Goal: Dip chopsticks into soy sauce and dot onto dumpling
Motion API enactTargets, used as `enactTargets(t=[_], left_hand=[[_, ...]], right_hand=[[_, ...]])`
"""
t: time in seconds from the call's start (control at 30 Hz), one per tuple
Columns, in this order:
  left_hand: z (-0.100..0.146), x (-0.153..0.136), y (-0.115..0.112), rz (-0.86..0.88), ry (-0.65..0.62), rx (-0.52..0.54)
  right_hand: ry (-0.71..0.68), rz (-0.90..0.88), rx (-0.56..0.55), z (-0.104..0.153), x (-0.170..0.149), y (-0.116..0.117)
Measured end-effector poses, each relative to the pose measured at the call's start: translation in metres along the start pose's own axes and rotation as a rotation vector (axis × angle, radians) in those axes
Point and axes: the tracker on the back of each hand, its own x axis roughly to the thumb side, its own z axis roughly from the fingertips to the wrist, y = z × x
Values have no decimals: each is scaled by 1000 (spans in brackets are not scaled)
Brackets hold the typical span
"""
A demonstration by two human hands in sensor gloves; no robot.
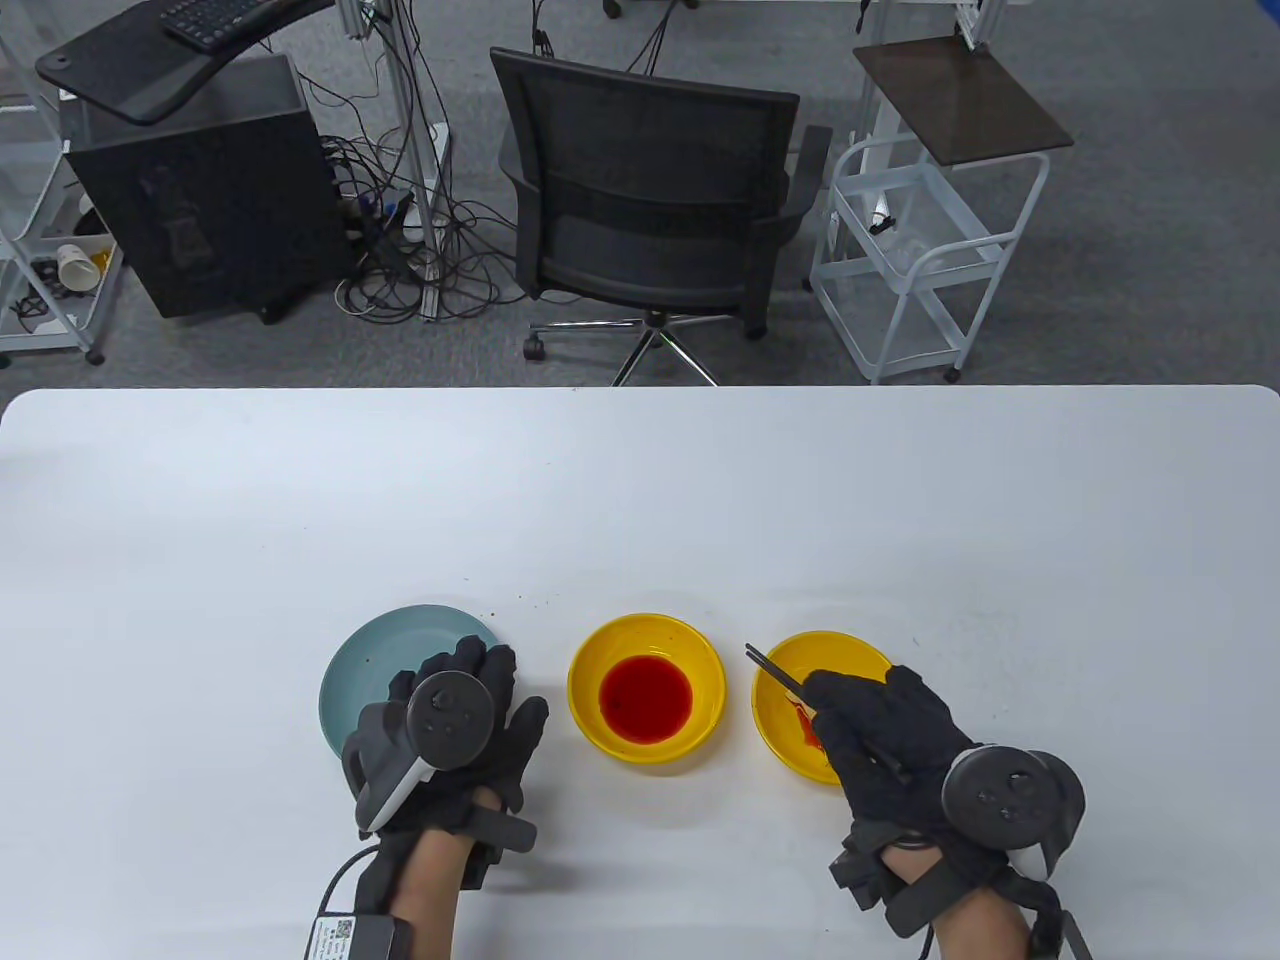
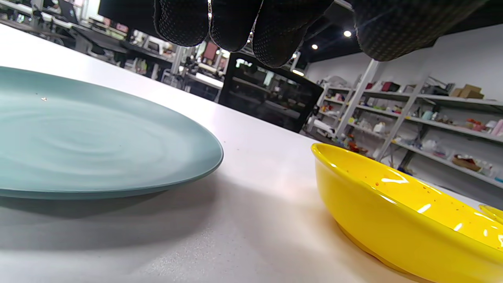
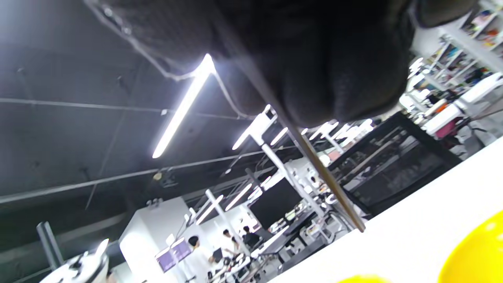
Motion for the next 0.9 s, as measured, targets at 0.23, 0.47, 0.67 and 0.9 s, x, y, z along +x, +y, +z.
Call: enactTargets(t=[0.23,0.47,0.67,0.9], left_hand=[[0,0,0,1,2,-7],[-1,1,0,-4,1,-8],[-1,0,0,-2,4,-9],[-1,0,-1,1,7,-17]], right_hand=[[-44,81,146,1,10,38],[-50,186,237,4,9,66],[-39,210,272,5,7,73],[-36,208,281,4,8,73]])
